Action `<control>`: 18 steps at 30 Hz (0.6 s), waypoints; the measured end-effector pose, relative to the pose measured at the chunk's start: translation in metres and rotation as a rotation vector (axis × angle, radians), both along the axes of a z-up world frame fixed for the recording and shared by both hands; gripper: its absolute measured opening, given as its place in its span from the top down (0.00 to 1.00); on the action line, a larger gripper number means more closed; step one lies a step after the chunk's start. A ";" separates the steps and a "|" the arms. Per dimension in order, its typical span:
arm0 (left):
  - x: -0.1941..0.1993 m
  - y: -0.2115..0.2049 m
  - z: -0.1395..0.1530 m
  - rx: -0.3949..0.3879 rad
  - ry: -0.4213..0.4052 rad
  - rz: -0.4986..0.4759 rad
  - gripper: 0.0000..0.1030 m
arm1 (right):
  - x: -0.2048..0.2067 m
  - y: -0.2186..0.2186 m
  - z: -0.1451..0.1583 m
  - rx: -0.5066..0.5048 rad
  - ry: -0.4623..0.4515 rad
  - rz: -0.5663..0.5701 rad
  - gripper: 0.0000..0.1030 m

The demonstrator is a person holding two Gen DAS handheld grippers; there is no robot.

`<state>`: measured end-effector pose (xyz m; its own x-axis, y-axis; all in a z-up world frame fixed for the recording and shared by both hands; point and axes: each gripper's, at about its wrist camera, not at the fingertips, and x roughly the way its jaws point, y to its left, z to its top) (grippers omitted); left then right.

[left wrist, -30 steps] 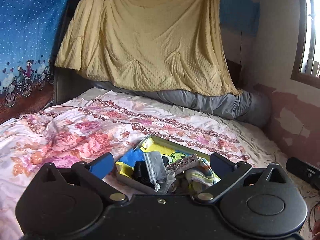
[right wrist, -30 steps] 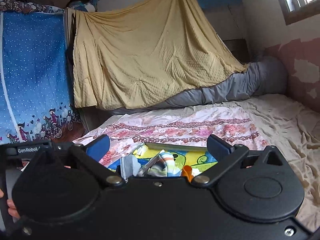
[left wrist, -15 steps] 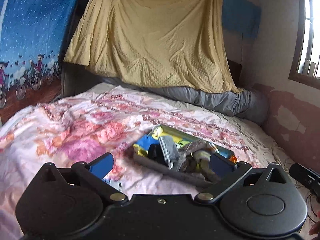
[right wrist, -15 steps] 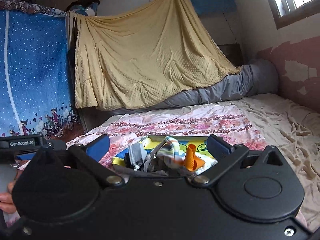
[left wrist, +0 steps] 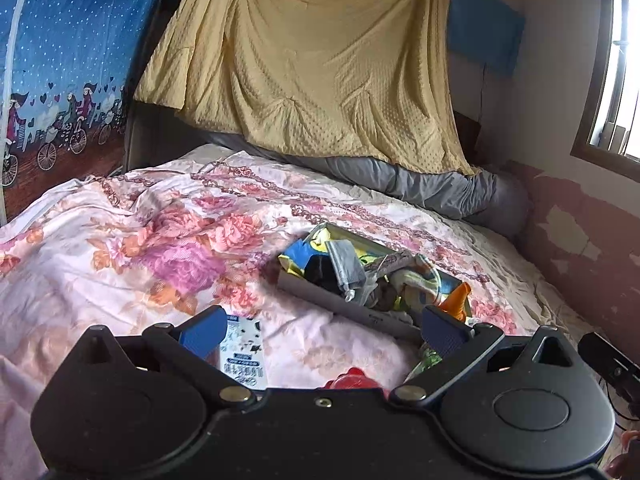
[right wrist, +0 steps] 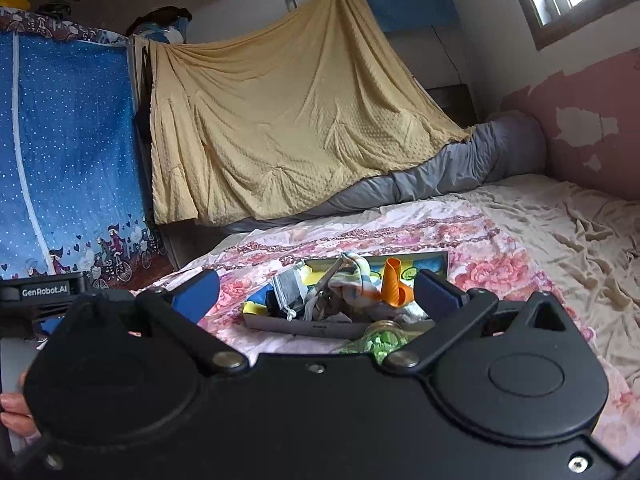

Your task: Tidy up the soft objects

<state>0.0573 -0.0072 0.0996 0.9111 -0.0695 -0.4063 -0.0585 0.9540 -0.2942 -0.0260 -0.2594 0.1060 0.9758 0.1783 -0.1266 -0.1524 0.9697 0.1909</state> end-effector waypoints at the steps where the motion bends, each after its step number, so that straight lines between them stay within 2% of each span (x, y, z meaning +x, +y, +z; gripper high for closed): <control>1: -0.002 0.002 -0.002 0.002 0.001 0.002 0.01 | -0.001 0.001 -0.001 0.001 0.002 -0.004 0.00; 9: -0.013 0.009 -0.013 0.042 0.027 -0.041 0.01 | -0.006 0.004 -0.003 0.011 0.009 -0.031 0.00; 14: -0.023 0.006 -0.023 0.119 -0.001 -0.075 0.01 | -0.003 0.010 -0.010 0.002 0.033 -0.056 0.00; 18: -0.026 0.012 -0.035 0.140 -0.005 -0.068 0.01 | -0.003 0.015 -0.017 -0.014 0.054 -0.072 0.00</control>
